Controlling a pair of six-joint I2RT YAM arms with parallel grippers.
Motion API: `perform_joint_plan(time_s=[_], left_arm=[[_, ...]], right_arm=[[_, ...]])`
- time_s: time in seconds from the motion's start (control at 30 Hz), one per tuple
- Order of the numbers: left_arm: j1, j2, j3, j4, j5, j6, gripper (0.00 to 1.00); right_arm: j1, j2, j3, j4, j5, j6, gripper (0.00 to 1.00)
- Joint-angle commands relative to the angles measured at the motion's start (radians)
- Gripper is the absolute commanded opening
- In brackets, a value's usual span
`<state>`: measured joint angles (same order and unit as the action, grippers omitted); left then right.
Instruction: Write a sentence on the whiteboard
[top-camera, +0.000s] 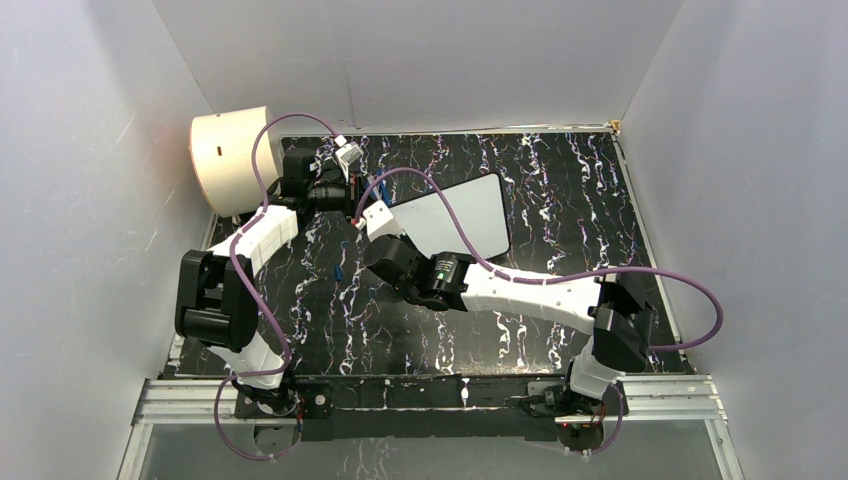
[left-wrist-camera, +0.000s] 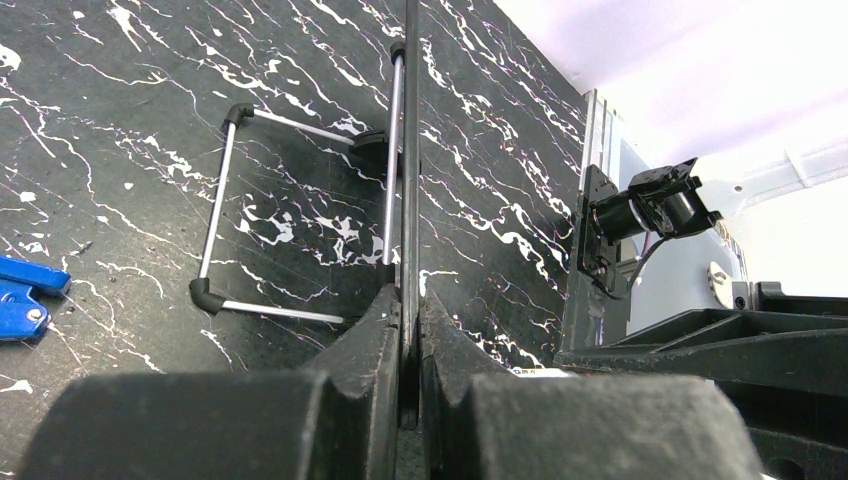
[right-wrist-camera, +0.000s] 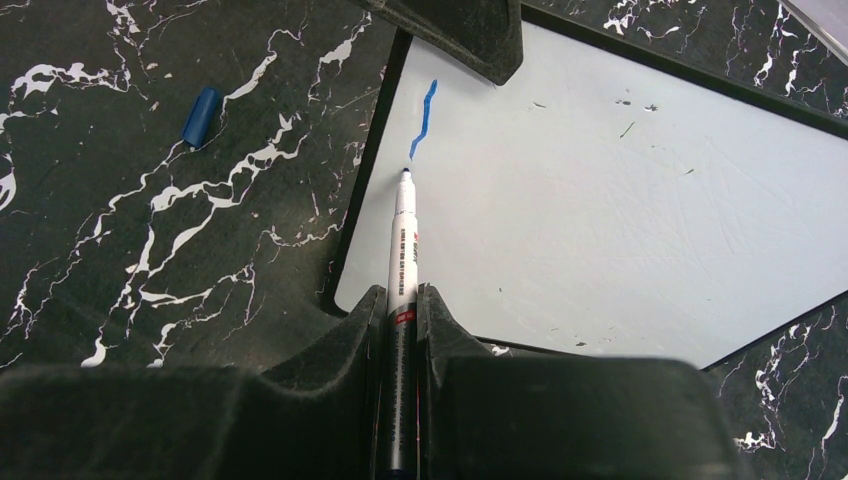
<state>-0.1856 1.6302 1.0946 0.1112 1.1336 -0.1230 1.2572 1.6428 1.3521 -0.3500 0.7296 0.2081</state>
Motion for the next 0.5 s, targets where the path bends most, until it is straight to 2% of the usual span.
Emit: perform_joint_plan(time_s=[0.0,0.47], left_arm=[[-0.004,-0.054,0.006,-0.008,0.009,0.010,0.00],[-0.004,-0.054,0.005,-0.008,0.005,0.011,0.00]], right_arm=[[0.000,-0.020,0.024,0.008,0.014,0.016,0.00],[-0.001,-0.094,-0.034,0.164,0.066,-0.054,0.00]])
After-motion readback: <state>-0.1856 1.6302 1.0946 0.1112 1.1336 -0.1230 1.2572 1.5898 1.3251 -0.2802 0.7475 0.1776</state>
